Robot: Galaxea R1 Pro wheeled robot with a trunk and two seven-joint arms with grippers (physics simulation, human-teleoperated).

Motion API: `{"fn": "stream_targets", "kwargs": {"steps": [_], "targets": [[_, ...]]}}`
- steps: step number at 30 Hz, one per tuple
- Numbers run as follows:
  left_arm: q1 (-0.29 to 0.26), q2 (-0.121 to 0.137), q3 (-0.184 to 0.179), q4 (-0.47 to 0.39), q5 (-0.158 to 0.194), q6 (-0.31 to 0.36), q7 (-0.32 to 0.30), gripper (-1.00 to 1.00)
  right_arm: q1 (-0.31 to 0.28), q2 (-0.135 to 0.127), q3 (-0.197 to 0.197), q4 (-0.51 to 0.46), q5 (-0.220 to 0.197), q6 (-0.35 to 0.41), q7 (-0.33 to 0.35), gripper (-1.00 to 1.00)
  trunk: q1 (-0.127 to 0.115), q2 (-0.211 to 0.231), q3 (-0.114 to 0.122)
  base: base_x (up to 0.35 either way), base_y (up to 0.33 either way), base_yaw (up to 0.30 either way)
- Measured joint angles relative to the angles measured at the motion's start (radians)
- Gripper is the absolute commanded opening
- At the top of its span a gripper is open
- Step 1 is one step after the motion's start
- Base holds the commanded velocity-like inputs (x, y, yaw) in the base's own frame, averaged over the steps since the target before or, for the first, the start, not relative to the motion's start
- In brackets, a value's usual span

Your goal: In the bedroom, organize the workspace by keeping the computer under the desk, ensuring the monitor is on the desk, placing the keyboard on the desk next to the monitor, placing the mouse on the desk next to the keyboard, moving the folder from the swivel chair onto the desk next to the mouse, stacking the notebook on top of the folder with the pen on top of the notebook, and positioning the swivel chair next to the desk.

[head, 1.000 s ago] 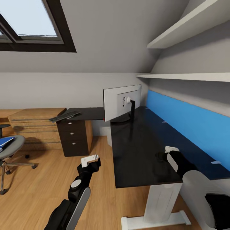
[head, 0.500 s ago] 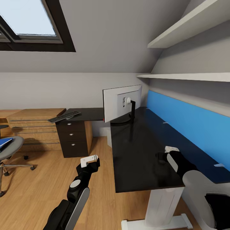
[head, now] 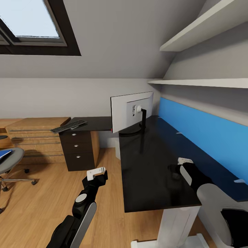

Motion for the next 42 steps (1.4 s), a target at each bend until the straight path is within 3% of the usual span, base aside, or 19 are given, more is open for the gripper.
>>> {"fn": "stream_targets", "kwargs": {"steps": [10,25,42], "targets": [[0.0,-0.001,0.0,-0.002,0.001,-0.001,0.0,1.0,0.0,0.0,0.003,0.001,0.001,0.007,-0.002,1.0,0.0,0.0,0.0,0.003,0.0,0.0],[0.0,-0.002,0.0,-0.004,0.001,-0.001,0.0,1.0,0.0,0.0,0.005,0.003,0.006,0.008,-0.003,1.0,0.057,-0.105,-0.047,0.0,0.0,0.0],[0.0,-0.002,0.0,-0.003,0.001,-0.001,0.0,1.0,-0.001,0.0,0.006,-0.009,0.014,0.041,0.0,1.0,0.057,-0.105,-0.047,0.0,0.0,0.0]]}}
